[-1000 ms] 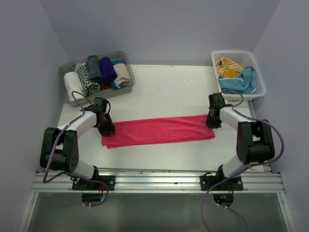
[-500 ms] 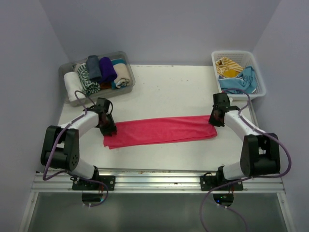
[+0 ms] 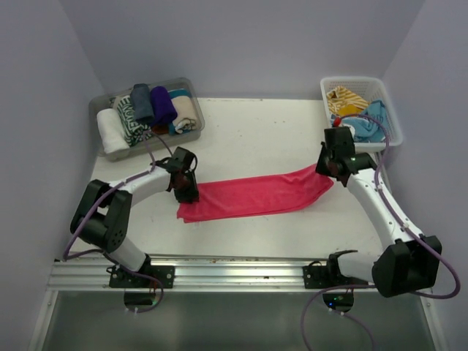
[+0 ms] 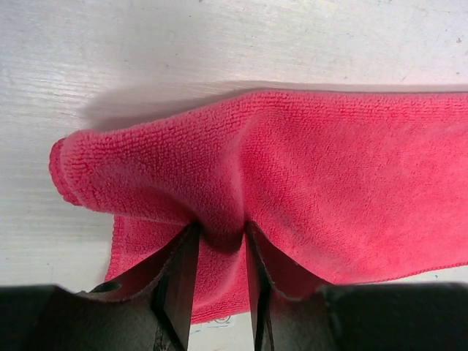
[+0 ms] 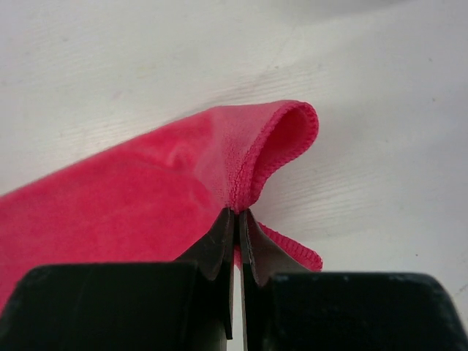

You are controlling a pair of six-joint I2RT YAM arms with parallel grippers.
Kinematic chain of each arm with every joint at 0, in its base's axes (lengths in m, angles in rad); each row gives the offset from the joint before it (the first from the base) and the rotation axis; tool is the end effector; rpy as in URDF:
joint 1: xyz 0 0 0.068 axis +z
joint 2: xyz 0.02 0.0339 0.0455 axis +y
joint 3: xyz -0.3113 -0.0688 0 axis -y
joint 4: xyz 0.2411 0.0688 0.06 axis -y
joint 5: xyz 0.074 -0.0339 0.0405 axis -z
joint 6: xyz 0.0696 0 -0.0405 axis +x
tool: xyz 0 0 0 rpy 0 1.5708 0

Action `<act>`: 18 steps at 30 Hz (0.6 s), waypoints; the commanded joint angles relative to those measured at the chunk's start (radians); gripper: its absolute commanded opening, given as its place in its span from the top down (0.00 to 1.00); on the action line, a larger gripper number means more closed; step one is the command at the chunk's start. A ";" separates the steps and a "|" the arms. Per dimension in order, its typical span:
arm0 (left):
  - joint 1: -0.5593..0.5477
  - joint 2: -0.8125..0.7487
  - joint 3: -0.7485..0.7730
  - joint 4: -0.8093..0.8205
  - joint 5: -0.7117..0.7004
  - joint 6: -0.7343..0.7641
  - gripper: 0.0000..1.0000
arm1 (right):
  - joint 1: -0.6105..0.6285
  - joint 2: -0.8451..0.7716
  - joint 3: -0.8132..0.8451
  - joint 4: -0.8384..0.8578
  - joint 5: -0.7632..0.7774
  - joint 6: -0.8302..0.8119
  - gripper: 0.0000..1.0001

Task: Roll the towels
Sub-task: Fold the towel

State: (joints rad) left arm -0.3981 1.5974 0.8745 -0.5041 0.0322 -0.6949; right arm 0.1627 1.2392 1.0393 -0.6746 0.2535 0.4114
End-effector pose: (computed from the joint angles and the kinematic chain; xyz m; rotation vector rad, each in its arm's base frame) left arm 0.2731 -0.1173 0.1750 -0.4134 2.8194 -0.2963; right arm 0.2570 0.0245 0.3103 0.4088 2.3735 -0.0468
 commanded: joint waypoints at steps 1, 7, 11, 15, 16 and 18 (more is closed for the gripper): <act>-0.018 0.029 0.010 -0.006 0.009 -0.022 0.65 | 0.133 -0.015 0.103 -0.068 0.036 0.006 1.00; 0.005 -0.082 0.029 -0.103 -0.029 0.017 0.64 | 0.380 0.063 0.209 -0.059 0.049 0.087 1.00; 0.062 -0.152 0.000 -0.140 -0.053 0.047 0.64 | 0.547 0.156 0.286 -0.037 0.070 0.118 1.00; 0.151 -0.178 -0.063 -0.120 -0.041 0.078 0.64 | 0.662 0.275 0.392 -0.003 0.073 0.122 1.00; 0.178 -0.177 -0.072 -0.110 -0.040 0.080 0.64 | 0.684 0.299 0.412 0.000 0.075 0.119 1.00; 0.191 -0.156 -0.089 -0.094 -0.037 0.083 0.64 | 0.744 0.373 0.470 0.010 0.070 0.116 1.00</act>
State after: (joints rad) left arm -0.2325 1.4292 0.8192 -0.6044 0.0013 -0.6441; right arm 0.8474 1.5528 1.4151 -0.7052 0.3027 0.5091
